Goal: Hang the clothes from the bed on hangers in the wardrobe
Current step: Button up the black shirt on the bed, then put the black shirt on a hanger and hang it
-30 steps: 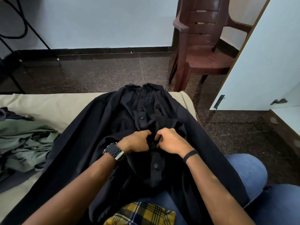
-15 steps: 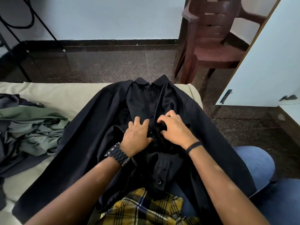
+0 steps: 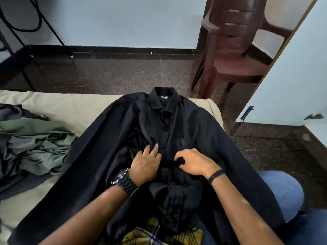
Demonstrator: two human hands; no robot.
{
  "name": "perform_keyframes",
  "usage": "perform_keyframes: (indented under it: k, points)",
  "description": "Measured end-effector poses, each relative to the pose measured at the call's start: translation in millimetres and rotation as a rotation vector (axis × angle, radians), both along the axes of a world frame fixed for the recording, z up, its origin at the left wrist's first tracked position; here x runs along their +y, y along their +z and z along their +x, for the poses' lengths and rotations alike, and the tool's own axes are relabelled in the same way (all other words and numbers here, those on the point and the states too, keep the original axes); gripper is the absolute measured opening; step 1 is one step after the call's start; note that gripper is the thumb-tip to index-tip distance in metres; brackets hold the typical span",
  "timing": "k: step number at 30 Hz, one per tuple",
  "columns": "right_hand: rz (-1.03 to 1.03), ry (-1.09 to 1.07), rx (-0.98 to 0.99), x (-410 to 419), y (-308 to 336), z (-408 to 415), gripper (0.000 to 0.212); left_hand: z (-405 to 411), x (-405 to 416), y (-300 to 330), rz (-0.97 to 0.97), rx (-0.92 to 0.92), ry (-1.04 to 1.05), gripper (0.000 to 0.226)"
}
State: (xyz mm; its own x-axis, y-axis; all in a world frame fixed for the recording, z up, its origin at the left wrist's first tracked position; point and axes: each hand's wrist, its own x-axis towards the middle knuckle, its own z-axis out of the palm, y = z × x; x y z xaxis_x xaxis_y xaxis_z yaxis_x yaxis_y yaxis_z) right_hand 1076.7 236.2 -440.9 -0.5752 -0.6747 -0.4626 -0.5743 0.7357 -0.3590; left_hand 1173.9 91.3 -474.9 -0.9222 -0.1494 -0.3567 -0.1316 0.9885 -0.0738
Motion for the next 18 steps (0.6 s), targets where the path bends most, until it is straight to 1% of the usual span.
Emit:
perform_keyframes:
  k: [3,6,8,10,12,15,18]
  points:
    - [-0.190,-0.021,0.069,-15,6,2,0.032,-4,-12,5,0.204,-0.109,0.018,0.051]
    - [-0.318,-0.007,0.072,-39,14,9,0.028,-6,-32,28,0.411,-0.057,0.066,0.043]
    - [-0.369,0.022,0.032,-59,19,15,0.025,0,-50,44,0.455,-0.002,0.112,0.041]
    - [-0.430,0.042,-0.020,-79,24,23,0.023,14,-70,54,0.437,0.075,0.163,0.040]
    - [-0.474,0.067,-0.094,-102,28,34,0.019,42,-93,57,0.421,0.197,0.252,0.039]
    - [-0.518,0.133,-0.166,-138,30,59,0.013,100,-124,57,0.385,0.449,0.410,0.041]
    - [-0.540,0.261,-0.215,-181,32,96,0.011,165,-149,57,0.231,0.750,0.636,0.037]
